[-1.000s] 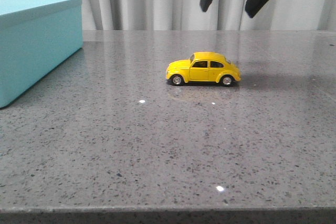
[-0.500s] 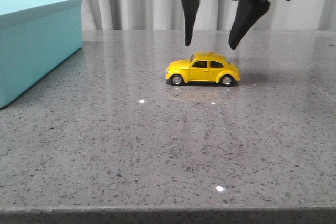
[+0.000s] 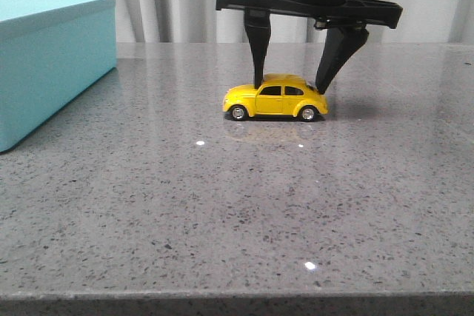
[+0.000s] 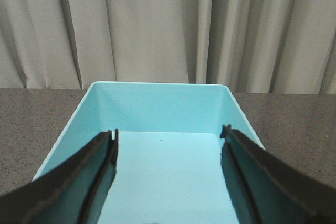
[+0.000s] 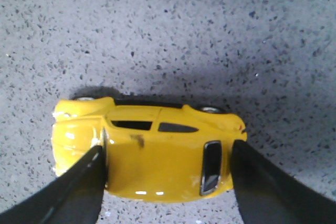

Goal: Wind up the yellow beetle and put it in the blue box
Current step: 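Drag the yellow car backward then toward the blue box with the right gripper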

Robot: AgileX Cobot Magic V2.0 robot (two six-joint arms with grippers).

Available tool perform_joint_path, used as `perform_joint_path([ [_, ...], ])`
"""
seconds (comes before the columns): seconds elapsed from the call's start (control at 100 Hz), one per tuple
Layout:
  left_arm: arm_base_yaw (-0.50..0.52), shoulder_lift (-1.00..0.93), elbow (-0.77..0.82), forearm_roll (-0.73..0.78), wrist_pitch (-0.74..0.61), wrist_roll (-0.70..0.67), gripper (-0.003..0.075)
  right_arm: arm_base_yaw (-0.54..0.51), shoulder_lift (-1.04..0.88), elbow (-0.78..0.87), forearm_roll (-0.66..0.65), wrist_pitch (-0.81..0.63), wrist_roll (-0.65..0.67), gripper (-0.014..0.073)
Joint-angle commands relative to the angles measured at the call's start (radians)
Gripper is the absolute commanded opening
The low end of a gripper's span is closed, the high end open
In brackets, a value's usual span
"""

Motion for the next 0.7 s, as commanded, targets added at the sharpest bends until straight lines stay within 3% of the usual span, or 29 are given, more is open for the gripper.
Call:
perform_joint_path([
  [0.0, 0.0, 0.009, -0.034, -0.001, -0.078, -0.006, 0.0421, -0.001, -0.036, -0.027, -0.036, -0.012, -0.001, 0.0499],
  [0.27, 0.0, 0.009, -0.034, -0.001, -0.072, -0.006, 0.0421, -0.027, -0.043, -0.027, -0.184, 0.123, -0.001, 0.0499],
  [0.69, 0.0, 0.009, -0.034, -0.001, -0.07, -0.006, 0.0421, -0.13, -0.082, -0.014, -0.191, 0.203, -0.05, 0.0496],
])
